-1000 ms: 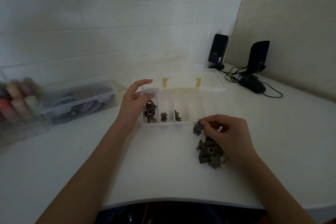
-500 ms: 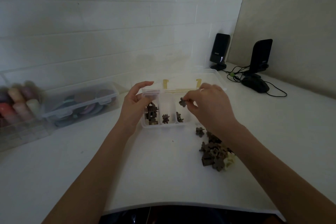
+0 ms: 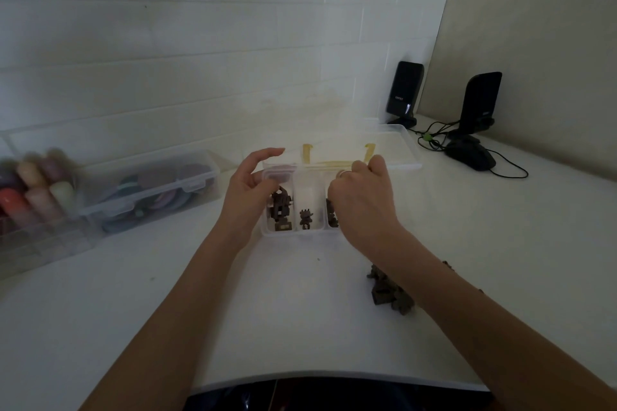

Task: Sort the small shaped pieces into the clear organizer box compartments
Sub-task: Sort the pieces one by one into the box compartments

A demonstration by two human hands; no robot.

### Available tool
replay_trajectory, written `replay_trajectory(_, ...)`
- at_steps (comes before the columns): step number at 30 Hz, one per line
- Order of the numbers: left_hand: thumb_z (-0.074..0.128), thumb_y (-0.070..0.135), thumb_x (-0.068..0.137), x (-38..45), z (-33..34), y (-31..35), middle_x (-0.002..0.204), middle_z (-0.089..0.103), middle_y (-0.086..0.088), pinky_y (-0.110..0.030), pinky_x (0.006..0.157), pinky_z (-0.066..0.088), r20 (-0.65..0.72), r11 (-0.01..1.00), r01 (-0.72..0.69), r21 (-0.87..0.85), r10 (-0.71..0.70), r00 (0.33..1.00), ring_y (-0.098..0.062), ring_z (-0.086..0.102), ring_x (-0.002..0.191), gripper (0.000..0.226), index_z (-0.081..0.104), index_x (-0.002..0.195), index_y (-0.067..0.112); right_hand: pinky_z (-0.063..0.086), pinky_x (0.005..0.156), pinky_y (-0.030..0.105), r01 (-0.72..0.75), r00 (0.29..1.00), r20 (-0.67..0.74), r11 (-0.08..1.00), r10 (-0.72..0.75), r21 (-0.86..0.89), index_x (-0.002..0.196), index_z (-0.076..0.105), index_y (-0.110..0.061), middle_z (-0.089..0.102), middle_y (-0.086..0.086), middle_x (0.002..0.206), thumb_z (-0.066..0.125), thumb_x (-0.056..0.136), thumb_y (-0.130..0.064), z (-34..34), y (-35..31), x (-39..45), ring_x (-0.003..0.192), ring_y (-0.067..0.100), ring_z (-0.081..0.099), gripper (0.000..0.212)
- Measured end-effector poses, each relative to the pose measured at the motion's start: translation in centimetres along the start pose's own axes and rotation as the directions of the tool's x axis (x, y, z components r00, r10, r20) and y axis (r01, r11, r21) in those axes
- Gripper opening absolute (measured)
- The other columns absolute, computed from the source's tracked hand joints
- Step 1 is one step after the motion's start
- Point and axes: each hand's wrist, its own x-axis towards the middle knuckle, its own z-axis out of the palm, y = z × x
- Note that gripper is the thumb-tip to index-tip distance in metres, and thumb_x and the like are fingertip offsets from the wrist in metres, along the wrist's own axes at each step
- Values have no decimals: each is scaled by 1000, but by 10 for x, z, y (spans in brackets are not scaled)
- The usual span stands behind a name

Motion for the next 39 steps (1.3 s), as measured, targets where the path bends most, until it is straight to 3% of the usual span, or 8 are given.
replay_trajectory(5,58,-1,86,0,-1,0,91,73,-11,-55,78,50,-6,1000,13,-10,-13,1000,-31,56,81,42,65,109,34,7,65,29,16,995,-96,987,-1,160,79,70,-27,57,-9,68,60,85,-22,7,12,-8,69,13,45,13)
replay_trajectory(8,58,-2,85,-1,1,3,95,65,-28,-60,79,50,-18,1000,8,-5,-8,1000,-30,55,80,45,66,105,38,17,70,27,-38,942,-279,883,188,468,92,72,-29,62,-11,66,65,84,-28,12,32,-30,64,6,45,11)
replay_trajectory(11,57,-1,85,0,1,3,101,63,-34,-60,82,50,-22,1000,12,-3,-12,1000,-31,57,81,45,65,107,37,28,70,30,-88,870,-371,841,326,534,88,73,-26,54,-11,61,70,80,-22,21,49,-56,62,10,47,9)
replay_trajectory(20,61,3,84,2,1,-2,91,63,-19,-45,74,45,-31,999,8,-40,-9,999,-29,52,81,43,66,105,39,50,67,35,-16,942,-236,735,238,677,83,74,-21,65,-11,71,72,78,-19,38,73,-70,65,3,54,6)
replay_trajectory(25,60,-2,84,4,3,-4,91,69,-14,-41,73,46,-83,996,23,-84,-30,996,-28,56,81,41,66,107,31,43,72,32,-23,895,-313,733,318,680,82,72,-22,62,-10,73,72,79,-21,31,70,-75,72,5,51,3)
replay_trajectory(29,60,-3,83,7,0,-6,91,68,-15,-40,72,43,-106,996,17,-89,-27,994,-28,54,80,43,65,108,32,38,62,22,-45,969,-151,737,197,674,79,71,-30,53,-13,52,73,78,-23,30,67,-76,54,6,48,7)
replay_trajectory(35,60,-2,84,6,-1,-5,86,70,-6,-34,68,44,-96,997,10,-73,-17,995,-25,54,78,42,64,112,29,32,73,28,-120,989,-7,826,148,550,100,72,-33,63,-14,74,67,79,-39,38,61,-72,68,5,49,22)
replay_trajectory(39,61,-2,84,6,-2,-6,87,65,-11,-37,71,44,-101,997,4,-81,-12,995,-26,52,78,42,64,109,31,23,74,26,-147,989,47,855,142,498,99,71,-37,51,-16,74,65,80,-42,40,56,-70,79,7,49,21)
